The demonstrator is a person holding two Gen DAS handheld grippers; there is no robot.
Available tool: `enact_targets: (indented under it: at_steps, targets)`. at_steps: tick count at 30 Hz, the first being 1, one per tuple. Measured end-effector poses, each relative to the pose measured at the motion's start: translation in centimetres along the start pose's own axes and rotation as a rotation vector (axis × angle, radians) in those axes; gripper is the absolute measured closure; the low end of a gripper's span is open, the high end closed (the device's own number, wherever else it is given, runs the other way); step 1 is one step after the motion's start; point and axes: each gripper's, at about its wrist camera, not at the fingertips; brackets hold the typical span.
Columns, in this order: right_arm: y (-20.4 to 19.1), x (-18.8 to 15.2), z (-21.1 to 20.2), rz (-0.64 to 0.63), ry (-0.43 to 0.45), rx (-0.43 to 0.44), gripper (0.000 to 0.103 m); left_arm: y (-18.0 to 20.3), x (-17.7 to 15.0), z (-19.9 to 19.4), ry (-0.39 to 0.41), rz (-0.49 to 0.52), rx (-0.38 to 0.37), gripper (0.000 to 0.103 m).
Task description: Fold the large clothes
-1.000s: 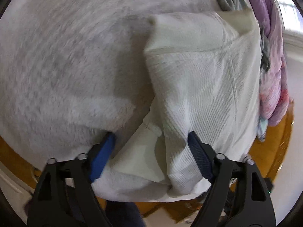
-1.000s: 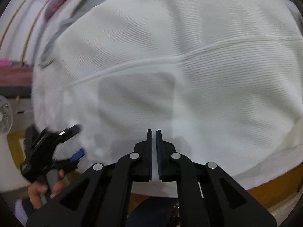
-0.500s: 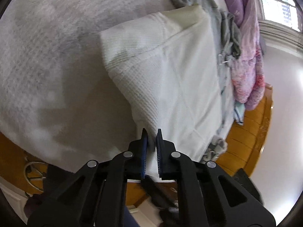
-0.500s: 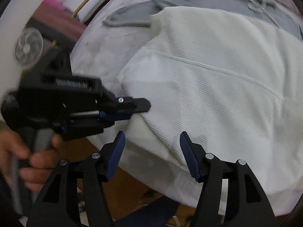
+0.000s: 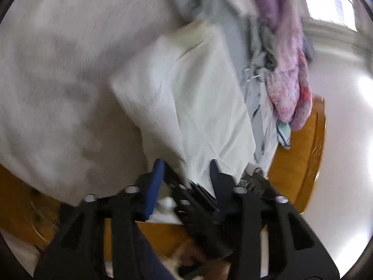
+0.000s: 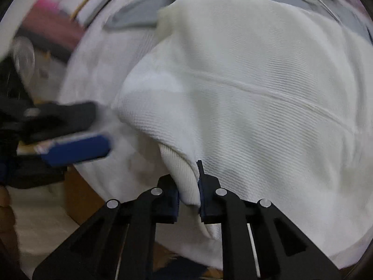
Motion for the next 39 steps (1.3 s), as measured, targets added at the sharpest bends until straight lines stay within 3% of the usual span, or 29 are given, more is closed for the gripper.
enact_targets:
  at_steps: [2, 3, 5, 6, 7, 8, 13, 15, 19, 24, 29, 32, 35, 39]
  targets:
    - [1.8, 0.6, -2.1, 0.116, 0.012, 0.099, 0.092, 1.7, 0.4, -2.2, 0.072, 0.087, 0.047, 0.056]
    - [2.8, 0.9, -3.1, 0.174, 0.024, 0.148, 0.092, 2.1, 0.5, -3.2, 0.12, 0.098, 0.061, 0.056]
    - [5.0, 1.2, -5.1, 0.278, 0.045, 0.239, 0.092, 2.6, 0.5, -4.7, 0.212, 0.083, 0.109, 0.045]
    - [6.1, 1.3, -6.2, 0.33, 0.058, 0.282, 0.092, 2.8, 0.4, -5.3, 0.26, 0.06, 0.171, 0.04]
    - [7.6, 1.4, -7.5, 0.385, 0.072, 0.333, 0.092, 3.2, 0.4, -5.4, 0.291, 0.033, 0.296, 0.036]
    - [8.3, 1.6, -8.3, 0.422, 0.08, 0.371, 0.092, 3.6, 0.5, -4.5, 0.263, 0.03, 0.39, 0.036]
    - [13.1, 1.0, -13.5, 0.547, 0.156, 0.505, 0.092, 7.6, 0.5, 4.3, 0.094, 0.093, 0.364, 0.036]
    - [15.3, 0.5, -15.6, 0.594, 0.189, 0.532, 0.092, 10.4, 0.3, 7.7, 0.065, 0.155, 0.398, 0.036]
    - [20.0, -0.1, -19.8, 0.644, 0.264, 0.509, 0.092, 17.5, -1.1, 13.6, 0.033, 0.283, 0.33, 0.035]
    - [26.8, -2.5, -22.6, 0.75, 0.329, 0.398, 0.093, 23.6, -2.7, 19.0, -0.027, 0.399, 0.275, 0.027]
    - [31.8, -5.5, -19.5, 0.896, 0.289, 0.339, 0.094, 24.5, -3.9, 22.1, -0.063, 0.395, 0.286, 0.024]
    - [33.1, -5.6, -18.5, 0.891, 0.231, 0.38, 0.097, 22.7, -4.2, 22.6, -0.081, 0.354, 0.336, 0.024]
    - [31.9, -4.1, -20.6, 0.76, 0.246, 0.268, 0.09, 21.7, -4.7, 22.5, -0.076, 0.325, 0.376, 0.022]
    - [31.9, -1.2, -22.6, 0.681, 0.312, 0.175, 0.049, 19.0, -5.8, 22.1, -0.111, 0.293, 0.411, 0.021]
Point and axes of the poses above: each gripper's, at about its wrist camera, not at the fingertips, and z roughly the way its jaws point, y to its right, x to its top, and after that the axes turned 13 degrees about z, right-handed
